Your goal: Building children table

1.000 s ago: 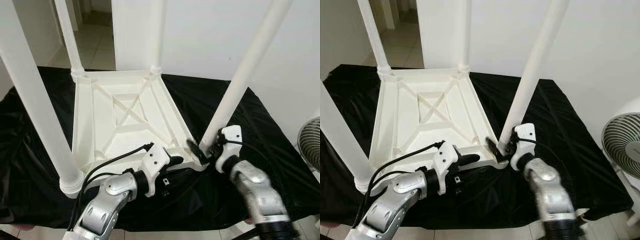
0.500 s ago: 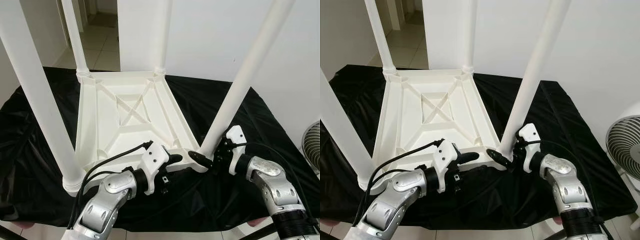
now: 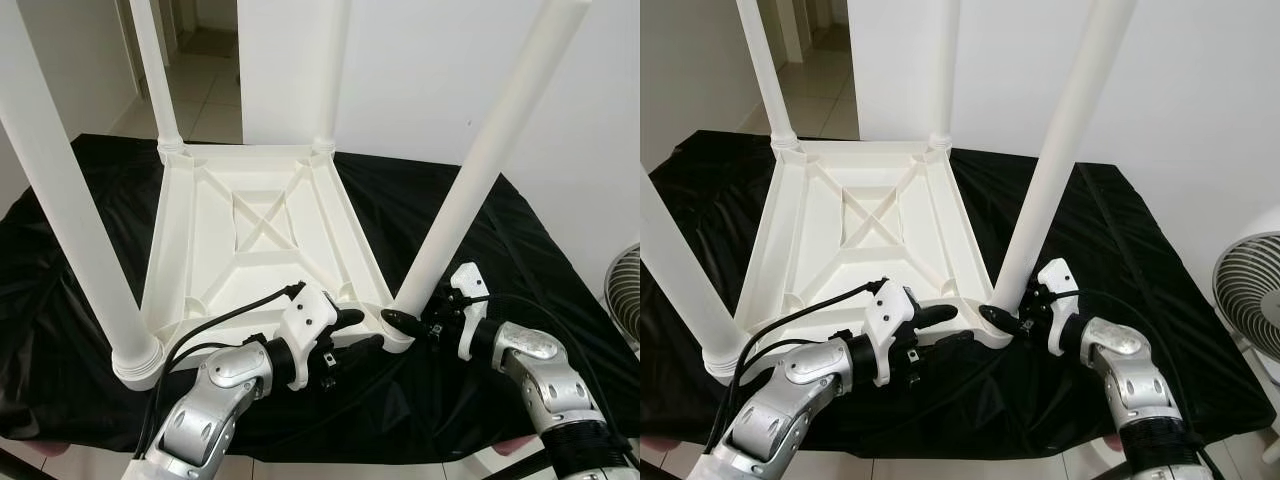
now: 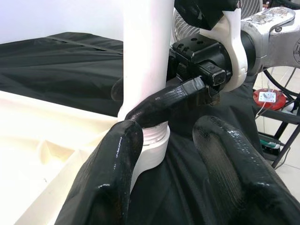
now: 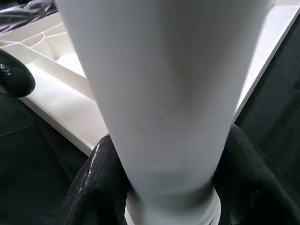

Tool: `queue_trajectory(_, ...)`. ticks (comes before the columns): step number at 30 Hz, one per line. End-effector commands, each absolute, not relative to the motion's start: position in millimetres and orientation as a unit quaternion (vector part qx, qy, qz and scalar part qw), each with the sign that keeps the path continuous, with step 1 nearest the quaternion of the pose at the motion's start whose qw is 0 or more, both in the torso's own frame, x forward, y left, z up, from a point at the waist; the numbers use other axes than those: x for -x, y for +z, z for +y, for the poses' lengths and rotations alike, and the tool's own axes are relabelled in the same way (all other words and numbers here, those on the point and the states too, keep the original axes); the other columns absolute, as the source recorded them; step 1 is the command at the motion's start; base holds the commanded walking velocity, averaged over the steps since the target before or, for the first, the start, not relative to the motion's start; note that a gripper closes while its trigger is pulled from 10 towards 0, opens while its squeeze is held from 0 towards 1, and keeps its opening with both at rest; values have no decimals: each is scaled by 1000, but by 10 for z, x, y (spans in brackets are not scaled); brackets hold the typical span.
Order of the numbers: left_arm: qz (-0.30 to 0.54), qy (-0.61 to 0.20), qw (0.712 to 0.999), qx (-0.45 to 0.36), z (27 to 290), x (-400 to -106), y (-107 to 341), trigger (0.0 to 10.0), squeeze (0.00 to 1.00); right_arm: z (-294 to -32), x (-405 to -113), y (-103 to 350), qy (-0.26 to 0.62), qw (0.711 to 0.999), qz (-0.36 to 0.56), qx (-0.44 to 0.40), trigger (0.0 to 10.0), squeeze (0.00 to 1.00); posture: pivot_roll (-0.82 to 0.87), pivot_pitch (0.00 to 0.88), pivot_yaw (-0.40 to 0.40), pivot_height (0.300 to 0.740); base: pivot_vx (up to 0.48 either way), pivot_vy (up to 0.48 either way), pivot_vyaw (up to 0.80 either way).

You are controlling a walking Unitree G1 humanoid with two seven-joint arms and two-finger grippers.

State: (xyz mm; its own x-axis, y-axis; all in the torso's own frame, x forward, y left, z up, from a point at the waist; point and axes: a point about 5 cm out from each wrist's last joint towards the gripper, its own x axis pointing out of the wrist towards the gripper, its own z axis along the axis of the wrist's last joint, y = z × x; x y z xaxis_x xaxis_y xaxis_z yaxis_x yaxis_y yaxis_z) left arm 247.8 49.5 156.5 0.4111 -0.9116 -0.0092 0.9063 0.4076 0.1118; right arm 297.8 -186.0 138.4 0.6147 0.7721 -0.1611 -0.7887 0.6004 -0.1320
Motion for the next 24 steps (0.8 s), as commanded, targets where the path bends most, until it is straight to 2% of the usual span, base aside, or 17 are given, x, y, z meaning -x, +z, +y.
queue_trajectory(1, -27, -527, 848, -49, 483, -2479, 1560, 10000, 0, -1813, -2939, 1272, 437, 894, 60, 79, 0, 0, -6, 33, -57, 740, 0, 0, 0)
queue_trajectory(13, -25, -529, 847, -46, 468, -2453, 1542, 10000, 0, -1711, -2961, 1308, 308, 949, 26, 66, 0, 0, -6, 27, -69, 740, 0, 0, 0)
queue_trajectory(17, -25, -529, 847, -45, 466, -2453, 1541, 10000, 0, -1692, -2953, 1317, 296, 953, 21, 63, 0, 0, -6, 27, -69, 740, 0, 0, 0)
queue_trajectory(21, -25, -531, 846, -44, 450, -2447, 1539, 10000, 0, -1562, -2948, 1289, 195, 980, 29, 29, 0, 0, -14, 26, -67, 740, 0, 0, 0)
queue_trajectory(23, -25, -531, 846, -44, 450, -2447, 1539, 10000, 0, -1562, -2948, 1289, 195, 980, 29, 29, 0, 0, -14, 26, -67, 740, 0, 0, 0)
queue_trajectory(24, -25, -533, 845, -43, 445, -2444, 1537, 10000, 0, -1512, -2951, 1283, 157, 987, 26, 25, 0, 0, -15, 26, -67, 740, 0, 0, 0)
